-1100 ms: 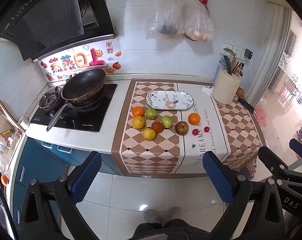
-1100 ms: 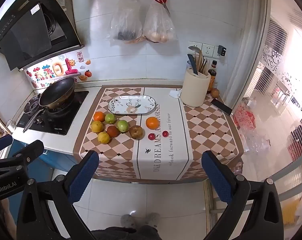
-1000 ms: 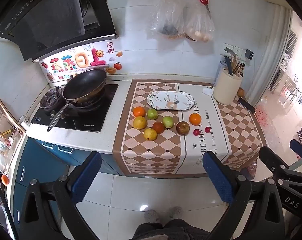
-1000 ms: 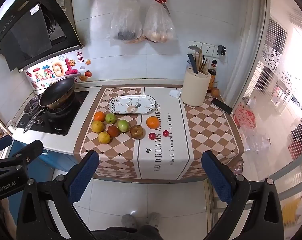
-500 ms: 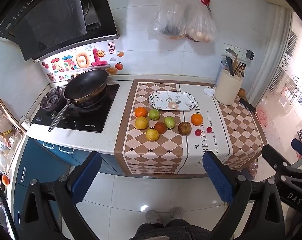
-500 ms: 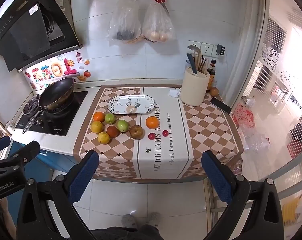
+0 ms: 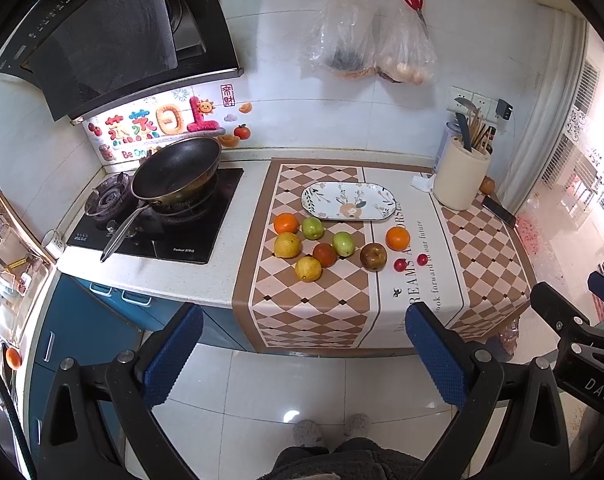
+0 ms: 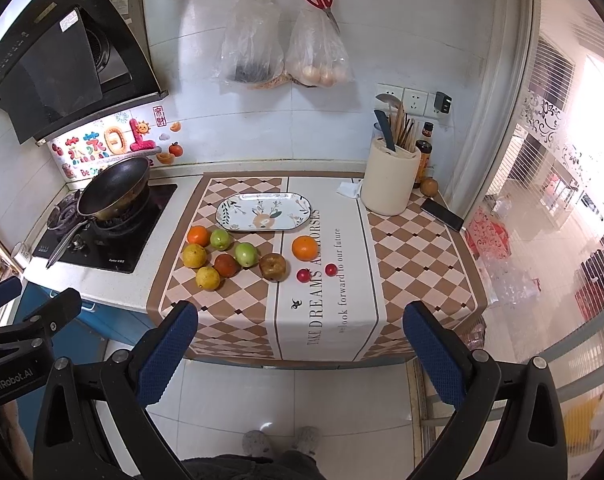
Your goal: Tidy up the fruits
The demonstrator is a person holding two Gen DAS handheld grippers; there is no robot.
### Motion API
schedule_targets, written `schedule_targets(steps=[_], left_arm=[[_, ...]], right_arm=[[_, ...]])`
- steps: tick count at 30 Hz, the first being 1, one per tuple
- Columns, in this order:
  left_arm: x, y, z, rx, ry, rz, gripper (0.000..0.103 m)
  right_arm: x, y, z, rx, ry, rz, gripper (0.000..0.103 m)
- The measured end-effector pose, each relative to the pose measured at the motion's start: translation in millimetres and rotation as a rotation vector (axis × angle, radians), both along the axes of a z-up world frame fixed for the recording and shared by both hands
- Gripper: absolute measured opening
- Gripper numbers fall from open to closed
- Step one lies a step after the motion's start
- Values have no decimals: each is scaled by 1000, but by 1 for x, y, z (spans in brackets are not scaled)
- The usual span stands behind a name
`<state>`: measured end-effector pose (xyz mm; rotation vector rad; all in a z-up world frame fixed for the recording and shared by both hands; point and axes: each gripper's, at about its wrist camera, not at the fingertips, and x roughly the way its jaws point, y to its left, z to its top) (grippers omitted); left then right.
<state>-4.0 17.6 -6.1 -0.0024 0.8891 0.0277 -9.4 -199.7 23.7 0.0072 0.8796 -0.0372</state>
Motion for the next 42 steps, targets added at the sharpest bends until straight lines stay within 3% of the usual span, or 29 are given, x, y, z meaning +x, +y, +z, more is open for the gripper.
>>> schedule_targets(steps=[42], left_arm=[[-6,0,7,15,-6,28,103]], right_arm=[[-10,11,4,-9,-9,20,103]])
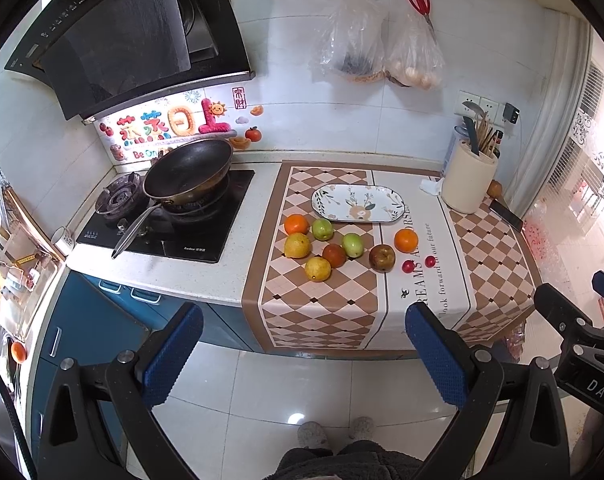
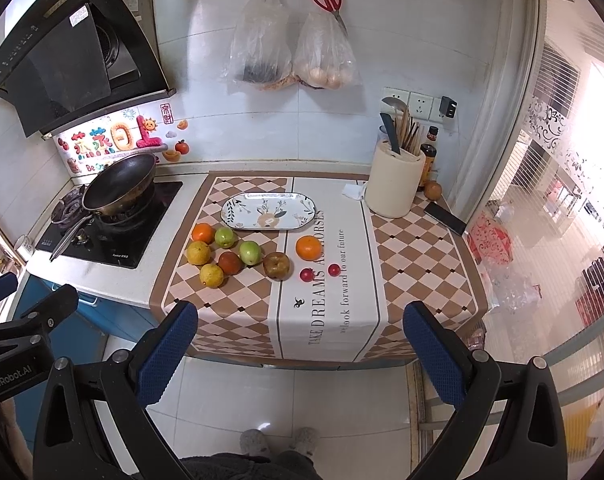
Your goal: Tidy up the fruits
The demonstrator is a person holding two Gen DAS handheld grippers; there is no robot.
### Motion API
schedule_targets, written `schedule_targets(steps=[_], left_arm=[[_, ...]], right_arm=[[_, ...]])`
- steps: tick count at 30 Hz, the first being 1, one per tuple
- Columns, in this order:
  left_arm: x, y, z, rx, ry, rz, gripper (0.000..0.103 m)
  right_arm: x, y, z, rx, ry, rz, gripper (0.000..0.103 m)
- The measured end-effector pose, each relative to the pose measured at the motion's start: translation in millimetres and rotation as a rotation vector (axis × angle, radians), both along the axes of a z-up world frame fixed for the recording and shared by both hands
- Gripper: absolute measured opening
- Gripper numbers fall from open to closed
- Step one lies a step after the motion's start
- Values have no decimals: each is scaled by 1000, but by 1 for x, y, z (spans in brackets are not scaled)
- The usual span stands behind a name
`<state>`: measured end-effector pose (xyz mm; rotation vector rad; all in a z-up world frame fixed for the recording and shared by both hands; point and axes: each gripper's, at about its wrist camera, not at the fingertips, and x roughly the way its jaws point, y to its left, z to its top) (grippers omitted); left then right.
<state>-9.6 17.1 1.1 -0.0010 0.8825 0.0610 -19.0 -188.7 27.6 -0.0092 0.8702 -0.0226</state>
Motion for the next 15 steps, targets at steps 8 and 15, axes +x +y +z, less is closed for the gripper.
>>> schedule_targets(steps=[8,15], left_arm=[[-1,2,-1,1,-4,-1,103],[-1,1,0,3,-6,0,103]], right_arm=[[3,-4,-1,7,0,7,103],[4,-7,-1,12,-5,5,103]])
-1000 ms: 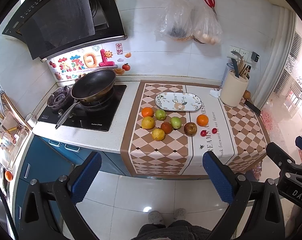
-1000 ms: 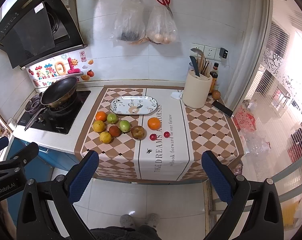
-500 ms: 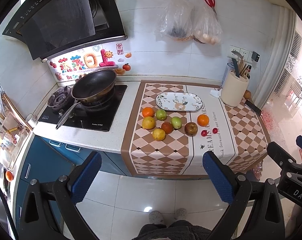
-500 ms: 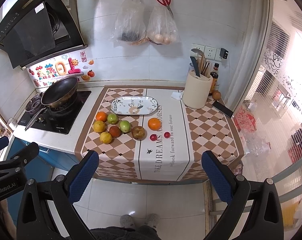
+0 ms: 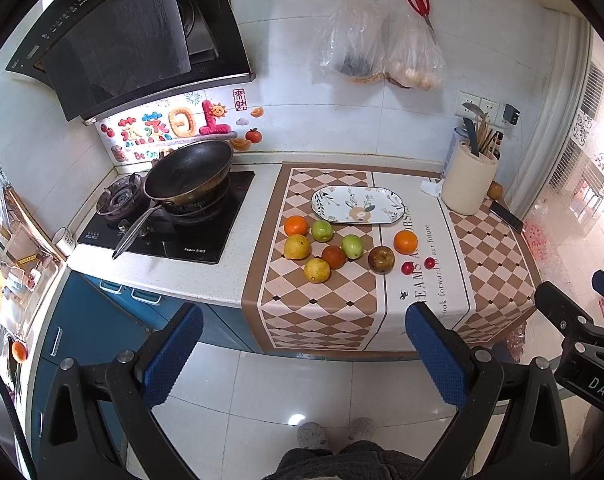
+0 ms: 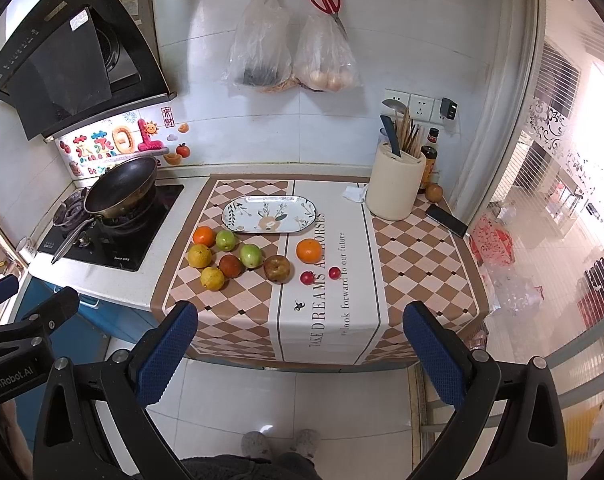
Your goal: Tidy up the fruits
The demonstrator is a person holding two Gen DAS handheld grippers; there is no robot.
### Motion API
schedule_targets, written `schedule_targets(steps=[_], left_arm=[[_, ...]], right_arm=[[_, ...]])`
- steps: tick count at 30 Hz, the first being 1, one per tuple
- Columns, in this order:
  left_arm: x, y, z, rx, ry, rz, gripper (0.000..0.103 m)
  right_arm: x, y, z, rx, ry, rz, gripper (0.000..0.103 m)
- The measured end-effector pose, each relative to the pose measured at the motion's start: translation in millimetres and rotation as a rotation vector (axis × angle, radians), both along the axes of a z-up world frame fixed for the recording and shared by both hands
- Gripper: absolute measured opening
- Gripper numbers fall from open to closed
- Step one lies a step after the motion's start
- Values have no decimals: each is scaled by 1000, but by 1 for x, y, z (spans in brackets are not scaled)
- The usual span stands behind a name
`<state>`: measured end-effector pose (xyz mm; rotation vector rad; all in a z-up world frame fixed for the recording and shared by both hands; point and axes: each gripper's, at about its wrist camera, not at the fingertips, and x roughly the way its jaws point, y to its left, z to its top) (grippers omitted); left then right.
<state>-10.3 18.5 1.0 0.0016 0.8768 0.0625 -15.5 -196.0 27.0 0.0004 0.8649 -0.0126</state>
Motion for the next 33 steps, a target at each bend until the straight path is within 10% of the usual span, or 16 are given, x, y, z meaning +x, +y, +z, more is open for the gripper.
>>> schedule_targets(steps=[11,18,26,33], left_arm=[[9,7,-1,8,-35,70,103],[54,24,-34,103,-24,252,103],[122,53,-120,104,212,288,103],[204,72,-218,-109,466,177,99]], right_arm=[[12,-22,-7,77,-32,-1,103],[59,-33,-67,179,30,39,103],[136,-17,-170,205,213,64,98],[211,-3,-249,189,333,10,98]])
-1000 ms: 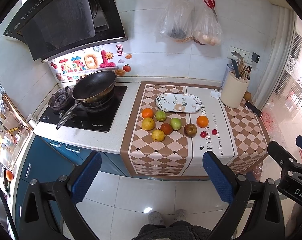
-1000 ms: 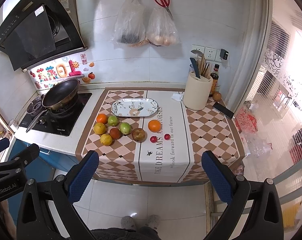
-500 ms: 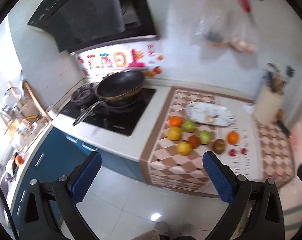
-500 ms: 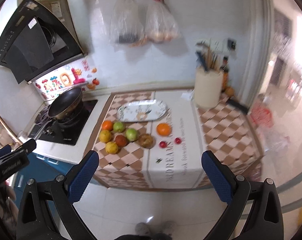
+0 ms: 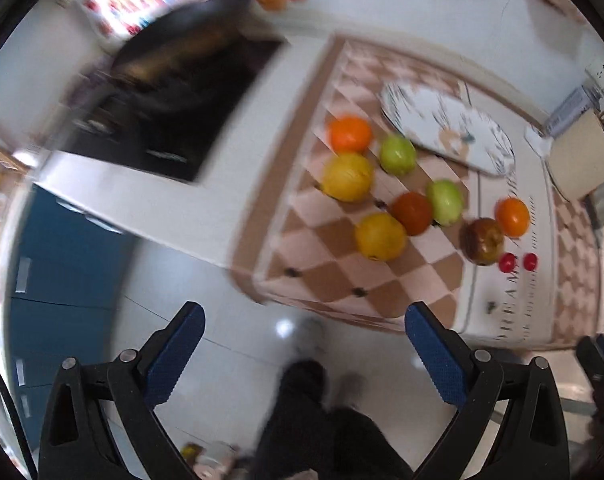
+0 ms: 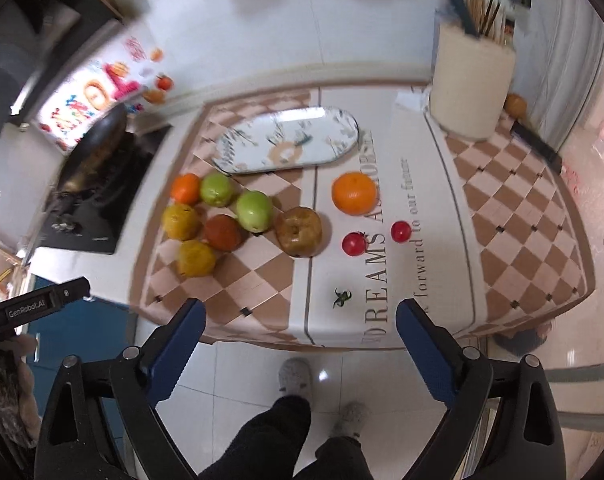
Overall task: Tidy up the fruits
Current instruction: 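Grasp the yellow lemon with the left tool while the right tool grasps the brown pear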
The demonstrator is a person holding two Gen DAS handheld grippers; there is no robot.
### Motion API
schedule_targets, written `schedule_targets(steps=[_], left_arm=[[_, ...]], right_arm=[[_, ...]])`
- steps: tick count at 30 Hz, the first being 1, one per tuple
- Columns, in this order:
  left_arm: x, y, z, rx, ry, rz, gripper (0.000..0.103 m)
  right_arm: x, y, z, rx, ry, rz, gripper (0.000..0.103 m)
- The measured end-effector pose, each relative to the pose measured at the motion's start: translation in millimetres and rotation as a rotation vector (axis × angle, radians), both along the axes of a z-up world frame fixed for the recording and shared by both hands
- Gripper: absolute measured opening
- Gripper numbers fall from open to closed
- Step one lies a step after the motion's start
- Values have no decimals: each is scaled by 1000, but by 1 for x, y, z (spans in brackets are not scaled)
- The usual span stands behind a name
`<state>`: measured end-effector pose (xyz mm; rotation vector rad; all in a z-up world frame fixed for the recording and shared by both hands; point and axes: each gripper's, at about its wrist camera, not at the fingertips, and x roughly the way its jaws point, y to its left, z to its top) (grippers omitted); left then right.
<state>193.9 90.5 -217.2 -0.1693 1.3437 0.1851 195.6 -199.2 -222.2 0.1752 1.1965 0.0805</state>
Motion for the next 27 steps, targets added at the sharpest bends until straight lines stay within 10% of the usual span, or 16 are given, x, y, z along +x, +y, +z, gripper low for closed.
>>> schedule_targets(steps=[6,12,17,20,27], left_arm=[[65,-20,-71,-119,151,-101,83],[102,-55,-112,-51,212,-288,82],[115,-77,-129,-9,225,-389,81],[118,-87,-136,5,230,-435,56],[119,-100,-139,27,190,-489,56]], right_arm=[[60,2,-67,39,134,-67,91],[99,11,-114,34,253,-76,91],[125,27,-141,-6,311,-43,91],[135,32,-152,-15,332,-36,91],[149,45,-167,-41,358,-25,68]])
